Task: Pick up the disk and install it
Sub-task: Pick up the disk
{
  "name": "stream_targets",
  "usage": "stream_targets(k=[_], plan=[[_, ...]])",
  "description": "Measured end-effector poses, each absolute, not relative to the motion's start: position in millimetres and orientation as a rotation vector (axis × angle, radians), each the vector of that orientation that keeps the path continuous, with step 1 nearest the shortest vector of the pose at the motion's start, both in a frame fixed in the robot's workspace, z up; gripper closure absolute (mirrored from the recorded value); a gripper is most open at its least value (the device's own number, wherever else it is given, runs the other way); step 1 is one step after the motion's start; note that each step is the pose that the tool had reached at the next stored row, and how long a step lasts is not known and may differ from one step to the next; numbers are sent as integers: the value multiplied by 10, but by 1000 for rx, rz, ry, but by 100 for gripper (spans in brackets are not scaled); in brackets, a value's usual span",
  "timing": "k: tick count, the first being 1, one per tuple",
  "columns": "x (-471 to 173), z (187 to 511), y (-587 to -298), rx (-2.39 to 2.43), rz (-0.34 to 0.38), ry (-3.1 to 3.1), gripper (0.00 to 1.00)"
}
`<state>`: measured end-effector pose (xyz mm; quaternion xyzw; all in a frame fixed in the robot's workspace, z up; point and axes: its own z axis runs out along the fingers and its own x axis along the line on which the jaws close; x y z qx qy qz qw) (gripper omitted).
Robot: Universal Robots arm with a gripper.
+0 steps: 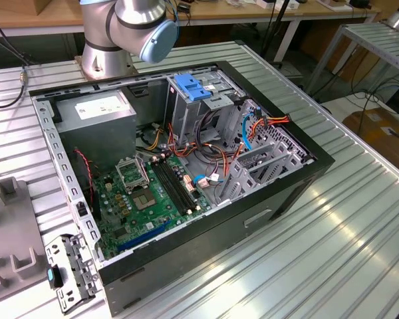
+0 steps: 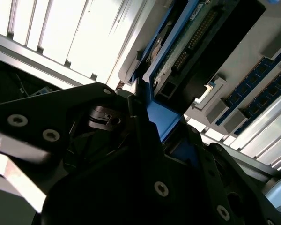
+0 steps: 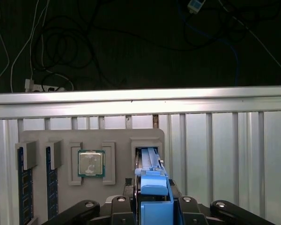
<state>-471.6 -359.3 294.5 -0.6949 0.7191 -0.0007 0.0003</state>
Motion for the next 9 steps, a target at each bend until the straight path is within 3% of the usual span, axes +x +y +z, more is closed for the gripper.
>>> stream_targets(k=[9], plan=[[-4716,2968,-3593,-2182,-2,2259,63]])
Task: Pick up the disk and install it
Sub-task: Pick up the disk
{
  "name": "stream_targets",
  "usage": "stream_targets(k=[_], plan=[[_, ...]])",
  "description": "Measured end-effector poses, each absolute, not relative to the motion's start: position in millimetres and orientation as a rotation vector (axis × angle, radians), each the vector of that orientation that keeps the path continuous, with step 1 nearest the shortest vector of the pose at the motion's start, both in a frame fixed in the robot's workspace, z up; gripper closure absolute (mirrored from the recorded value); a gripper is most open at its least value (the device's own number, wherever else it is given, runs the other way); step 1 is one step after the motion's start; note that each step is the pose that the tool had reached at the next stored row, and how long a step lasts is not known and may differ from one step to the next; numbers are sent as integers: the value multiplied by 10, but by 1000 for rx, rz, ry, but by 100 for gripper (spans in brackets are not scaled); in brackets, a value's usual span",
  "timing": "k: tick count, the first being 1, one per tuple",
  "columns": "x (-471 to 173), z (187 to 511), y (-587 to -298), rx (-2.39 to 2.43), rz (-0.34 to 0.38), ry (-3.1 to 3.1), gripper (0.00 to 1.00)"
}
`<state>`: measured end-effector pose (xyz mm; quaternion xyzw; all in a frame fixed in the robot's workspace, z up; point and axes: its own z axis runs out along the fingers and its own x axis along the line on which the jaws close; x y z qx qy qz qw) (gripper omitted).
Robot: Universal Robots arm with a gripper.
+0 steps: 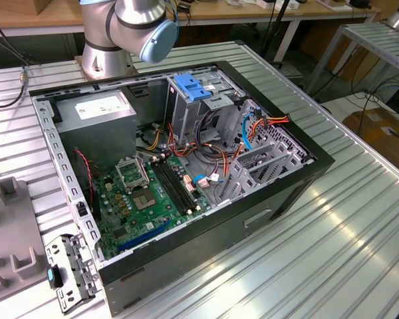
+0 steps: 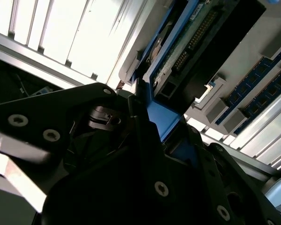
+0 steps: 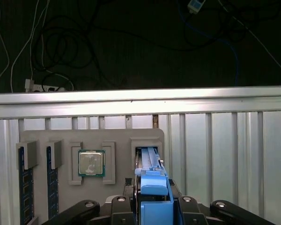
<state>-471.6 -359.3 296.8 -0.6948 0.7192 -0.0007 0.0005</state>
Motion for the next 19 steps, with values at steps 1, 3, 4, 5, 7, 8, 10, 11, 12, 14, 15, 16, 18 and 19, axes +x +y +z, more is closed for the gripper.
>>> stream_targets(k=[1,3,4,5,7,8,10,11,12,14,15,16,18,19], plan=[[-4716,2973,-3593,-2182,-2,2259,63],[-4716,2977,-3592,-2182,-2,2259,63],[-4716,2981,-3592,-2182,-2,2259,63],[-4716,2981,-3592,-2182,-2,2259,63],[-4716,2982,-3592,-2182,-2,2259,63],[-4716,2982,-3592,-2182,-2,2259,63],[-4716,2985,-3593,-2182,-2,2259,63],[-4716,2985,-3592,-2182,-2,2259,63],[-4716,2985,-3592,-2182,-2,2259,63],[-4717,2991,-3593,-2183,-2,2259,63],[-4716,2994,-3593,-2183,-2,2259,63],[-4716,2996,-3593,-2182,-2,2259,63],[-4716,3003,-3592,-2182,-2,2259,63],[-4716,3008,-3592,-2183,-2,2259,63]])
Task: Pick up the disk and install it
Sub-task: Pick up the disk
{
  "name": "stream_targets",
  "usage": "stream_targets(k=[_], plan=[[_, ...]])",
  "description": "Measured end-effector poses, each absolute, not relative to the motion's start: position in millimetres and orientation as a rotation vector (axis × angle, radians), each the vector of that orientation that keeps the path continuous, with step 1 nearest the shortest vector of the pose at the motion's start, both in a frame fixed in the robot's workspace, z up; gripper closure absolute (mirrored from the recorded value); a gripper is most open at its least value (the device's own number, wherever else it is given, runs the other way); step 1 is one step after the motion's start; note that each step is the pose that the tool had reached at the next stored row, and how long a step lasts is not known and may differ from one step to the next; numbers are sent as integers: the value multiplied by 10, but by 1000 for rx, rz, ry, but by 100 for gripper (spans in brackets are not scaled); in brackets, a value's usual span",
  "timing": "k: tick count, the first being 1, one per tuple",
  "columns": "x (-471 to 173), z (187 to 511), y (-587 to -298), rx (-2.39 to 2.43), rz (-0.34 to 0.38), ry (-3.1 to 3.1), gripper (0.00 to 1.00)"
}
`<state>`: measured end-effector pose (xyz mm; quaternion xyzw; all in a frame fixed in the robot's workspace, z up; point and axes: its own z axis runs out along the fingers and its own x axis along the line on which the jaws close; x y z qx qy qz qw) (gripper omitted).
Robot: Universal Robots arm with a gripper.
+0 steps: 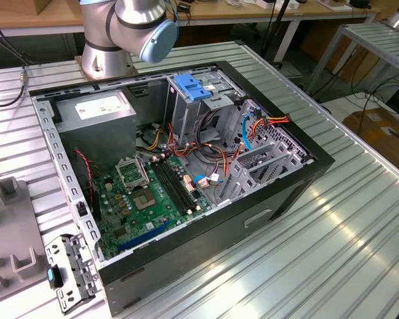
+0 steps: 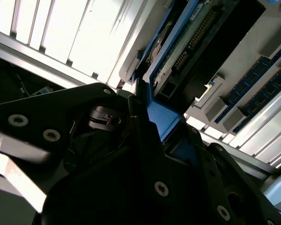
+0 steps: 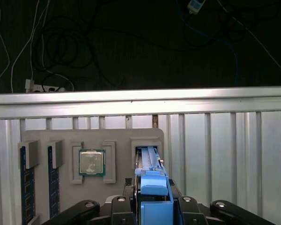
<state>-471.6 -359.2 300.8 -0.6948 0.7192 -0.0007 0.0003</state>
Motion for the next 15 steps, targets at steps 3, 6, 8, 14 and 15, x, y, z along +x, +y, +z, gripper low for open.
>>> stream_targets(k=[3,6,8,14,15], plan=[[-4716,3027,-3592,-2183,-2,2259,63],[-4716,3055,-3592,-2182,-2,2259,63],[-4716,3081,-3593,-2182,-2,2259,63],[-4716,3167,-3592,-2182,-2,2259,63],[-4716,3188,-3592,-2182,-2,2259,63]])
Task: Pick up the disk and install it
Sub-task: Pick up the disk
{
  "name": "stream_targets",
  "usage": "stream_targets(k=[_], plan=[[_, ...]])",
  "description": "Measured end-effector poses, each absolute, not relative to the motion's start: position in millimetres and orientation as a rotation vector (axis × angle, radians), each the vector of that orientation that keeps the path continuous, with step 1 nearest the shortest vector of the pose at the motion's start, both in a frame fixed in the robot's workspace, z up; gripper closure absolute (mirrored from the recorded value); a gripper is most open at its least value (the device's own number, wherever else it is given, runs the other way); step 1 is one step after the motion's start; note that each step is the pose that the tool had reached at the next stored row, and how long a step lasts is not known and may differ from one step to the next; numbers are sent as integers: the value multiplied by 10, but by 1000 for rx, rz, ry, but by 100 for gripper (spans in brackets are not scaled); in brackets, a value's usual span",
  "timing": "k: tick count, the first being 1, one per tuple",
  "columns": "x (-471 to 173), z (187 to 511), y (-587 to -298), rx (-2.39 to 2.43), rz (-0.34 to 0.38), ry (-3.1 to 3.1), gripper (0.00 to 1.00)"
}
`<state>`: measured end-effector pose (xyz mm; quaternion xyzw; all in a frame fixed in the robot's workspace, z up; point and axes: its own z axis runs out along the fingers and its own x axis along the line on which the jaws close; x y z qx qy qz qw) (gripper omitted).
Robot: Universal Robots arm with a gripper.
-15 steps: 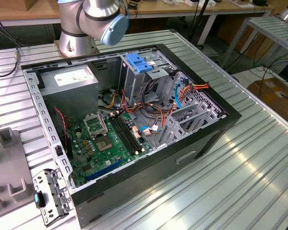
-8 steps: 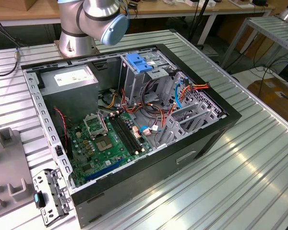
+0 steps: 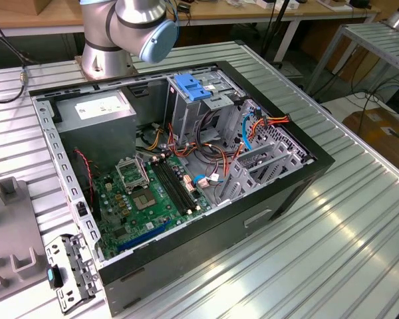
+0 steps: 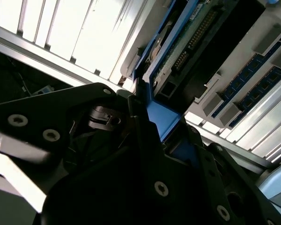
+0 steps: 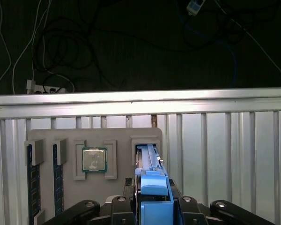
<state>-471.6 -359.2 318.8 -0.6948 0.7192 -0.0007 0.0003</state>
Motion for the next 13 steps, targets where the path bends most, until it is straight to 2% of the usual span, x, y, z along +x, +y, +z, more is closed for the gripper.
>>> stream_targets(k=[13], plan=[[-4716,3449,-3592,-2182,-2,2259,63]])
